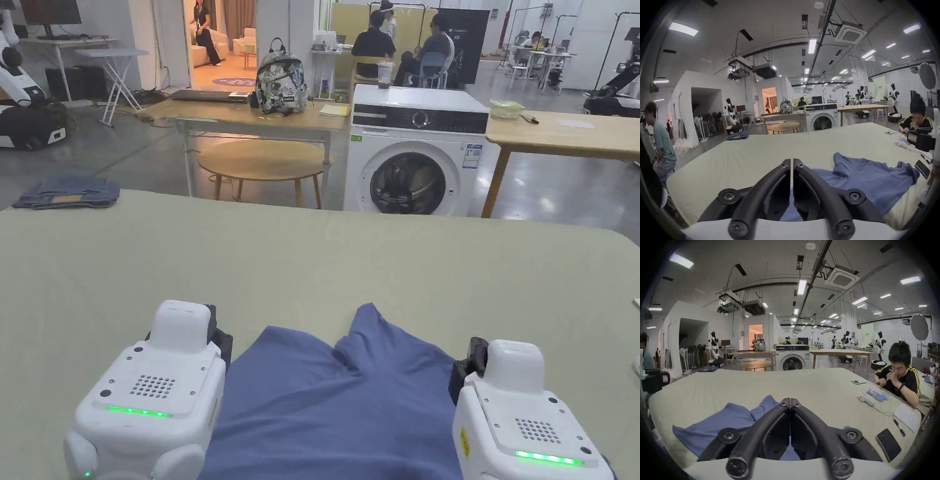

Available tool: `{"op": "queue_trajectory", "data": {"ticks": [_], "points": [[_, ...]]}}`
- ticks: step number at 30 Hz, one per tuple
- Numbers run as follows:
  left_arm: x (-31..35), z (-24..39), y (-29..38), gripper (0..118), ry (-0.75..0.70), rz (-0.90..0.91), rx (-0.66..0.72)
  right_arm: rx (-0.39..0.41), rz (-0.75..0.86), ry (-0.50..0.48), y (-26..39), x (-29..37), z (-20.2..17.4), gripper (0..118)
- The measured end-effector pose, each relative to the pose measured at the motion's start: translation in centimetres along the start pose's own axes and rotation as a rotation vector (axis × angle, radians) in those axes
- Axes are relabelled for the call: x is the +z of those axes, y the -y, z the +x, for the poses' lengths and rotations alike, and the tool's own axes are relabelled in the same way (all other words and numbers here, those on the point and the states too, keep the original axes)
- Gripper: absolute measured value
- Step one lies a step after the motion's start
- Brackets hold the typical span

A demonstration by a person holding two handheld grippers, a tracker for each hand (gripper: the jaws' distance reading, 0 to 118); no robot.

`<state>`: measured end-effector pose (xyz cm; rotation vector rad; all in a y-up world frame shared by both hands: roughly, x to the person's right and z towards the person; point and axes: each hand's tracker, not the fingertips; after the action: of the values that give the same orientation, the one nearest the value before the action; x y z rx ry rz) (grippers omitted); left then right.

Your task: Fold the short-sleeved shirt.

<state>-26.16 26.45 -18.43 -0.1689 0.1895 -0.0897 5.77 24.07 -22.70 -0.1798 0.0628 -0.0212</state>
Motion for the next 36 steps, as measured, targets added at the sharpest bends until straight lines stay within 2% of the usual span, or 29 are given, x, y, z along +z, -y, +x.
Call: {"op": "queue_trajectory", "data": {"ticks": [6, 11, 16, 18, 23, 24, 26, 27, 31, 34, 36], "points": [[-0.3, -1.5, 0.3, 0, -0.012, -0.01, 0.062, 0.024, 0.012, -0.022, -0.4, -0.8, -0.7, 0], [-0.8, -4.6, 1.6, 0, -0.021, -0.115, 0.099, 0.056, -0.009, -0.035, -0.2, -1.8, -0.9, 0], [-2.3, -9.5, 4.2, 0, -0.011, -0.385, 0.156, 0.052, -0.065, -0.035, 0.4, -2.9, -0.6, 0], [-3.1, -11.6, 6.0, 0, 0.008, -0.489, 0.219, 0.056, -0.087, -0.033, 0.8, -3.3, -0.6, 0], [-4.2, -15.2, 8.2, 0, 0.016, -0.644, 0.354, 0.082, -0.154, -0.047, 1.9, -4.3, -0.5, 0], [-4.5, -15.6, 8.6, 8, 0.002, -0.674, 0.369, 0.085, -0.175, -0.057, 2.2, -4.6, -0.4, 0], [-4.9, -15.9, 9.5, 49, -0.01, -0.741, 0.375, 0.088, -0.193, -0.061, 2.6, -4.7, -0.5, 0], [-4.9, -16.0, 9.7, 60, -0.025, -0.758, 0.381, 0.091, -0.2, -0.061, 2.9, -4.9, -0.5, 0], [-5.4, -15.9, 11.3, 62, -0.07, -0.827, 0.414, 0.099, -0.245, -0.071, 4.0, -5.6, -0.4, 0], [-6.3, -15.2, 12.9, 62, -0.142, -0.897, 0.394, 0.098, -0.288, -0.075, 4.6, -5.9, -0.6, 0], [-6.7, -15.0, 14.0, 61, -0.141, -0.936, 0.359, 0.097, -0.305, -0.078, 5.1, -6.1, -0.6, 0]]}}
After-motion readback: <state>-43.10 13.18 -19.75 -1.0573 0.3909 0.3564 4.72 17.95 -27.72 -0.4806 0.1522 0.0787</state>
